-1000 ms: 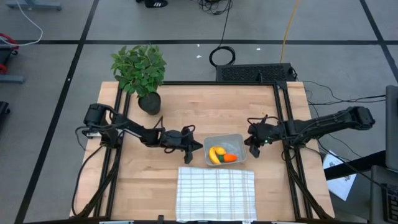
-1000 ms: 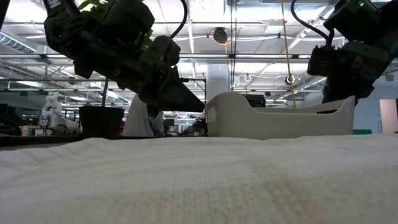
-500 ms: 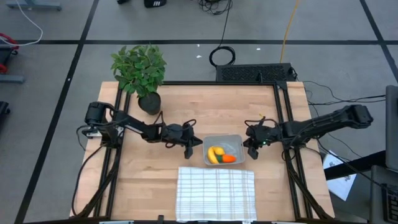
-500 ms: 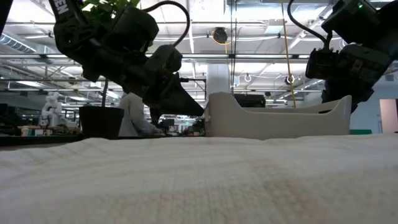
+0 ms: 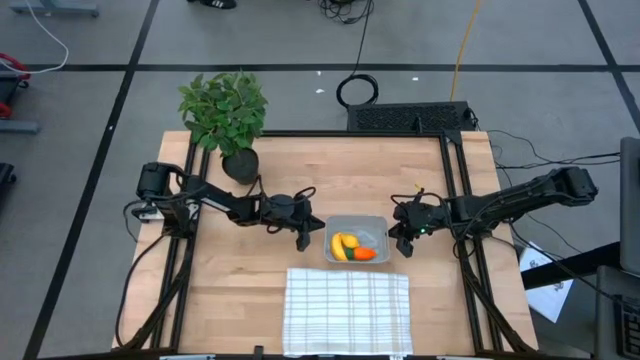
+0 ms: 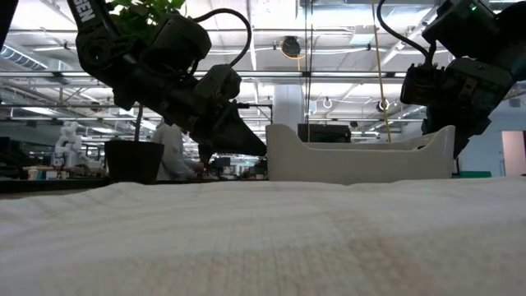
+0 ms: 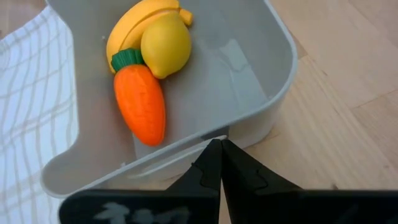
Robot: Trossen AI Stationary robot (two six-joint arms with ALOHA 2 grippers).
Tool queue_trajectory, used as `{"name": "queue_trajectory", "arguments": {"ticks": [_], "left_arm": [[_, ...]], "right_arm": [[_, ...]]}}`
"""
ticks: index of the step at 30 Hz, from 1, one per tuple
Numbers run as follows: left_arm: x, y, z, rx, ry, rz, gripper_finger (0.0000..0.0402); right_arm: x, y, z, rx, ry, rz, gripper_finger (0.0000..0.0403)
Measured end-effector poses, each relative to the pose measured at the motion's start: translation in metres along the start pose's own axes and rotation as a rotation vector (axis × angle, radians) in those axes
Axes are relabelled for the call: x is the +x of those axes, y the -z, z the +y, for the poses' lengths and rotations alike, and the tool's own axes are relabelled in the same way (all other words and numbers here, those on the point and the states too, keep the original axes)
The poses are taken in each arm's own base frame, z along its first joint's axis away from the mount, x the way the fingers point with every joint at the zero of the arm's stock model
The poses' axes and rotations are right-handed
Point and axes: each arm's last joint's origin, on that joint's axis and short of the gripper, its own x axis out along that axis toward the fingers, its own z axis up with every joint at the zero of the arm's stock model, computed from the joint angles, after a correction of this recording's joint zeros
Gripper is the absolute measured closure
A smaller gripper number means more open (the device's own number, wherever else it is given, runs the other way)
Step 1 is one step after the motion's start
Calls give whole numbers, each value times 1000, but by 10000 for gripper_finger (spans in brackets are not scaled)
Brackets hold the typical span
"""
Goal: Pick and placing Produce into tupperware
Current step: Adjust the gray bin
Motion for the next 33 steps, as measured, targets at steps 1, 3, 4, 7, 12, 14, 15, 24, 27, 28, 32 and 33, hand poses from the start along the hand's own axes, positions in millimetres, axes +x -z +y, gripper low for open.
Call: {"name": "queue_trajectory", "arguments": {"ticks": [1,3,4,7,12,14,15,24,27,28,32,33], "left_arm": [[0,0,0,2,0,1,376],[0,0,0,6,1,1,376],[0,0,-1,6,2,1,376],[0,0,-1,5,1,1,376],[0,0,-1,16,2,1,376],[0,0,-1,37,1,1,376],[0,0,-1,48,1,1,376],[0,2,-7,142,27,7,376],[-2,-1,-9,158,31,-4,376],[-3,-3,-9,159,26,-13,376],[-10,-8,-11,160,-7,-12,376],[-12,-10,-11,160,-19,-7,376]], "right_arm": [[0,0,0,-2,0,0,403],[0,0,0,-4,0,-1,403],[0,0,0,-4,0,-1,403],[0,0,0,-3,0,-1,403],[0,0,0,-3,0,-1,403],[0,0,0,-3,-2,-4,403],[-1,-1,0,-3,-4,-6,403],[-8,0,0,-10,-5,-17,403],[-10,0,-1,-14,2,-21,403],[-11,0,-1,-17,1,-22,403],[-11,-1,-1,-20,-1,-29,403],[-11,0,-1,-20,-1,-29,403]]}}
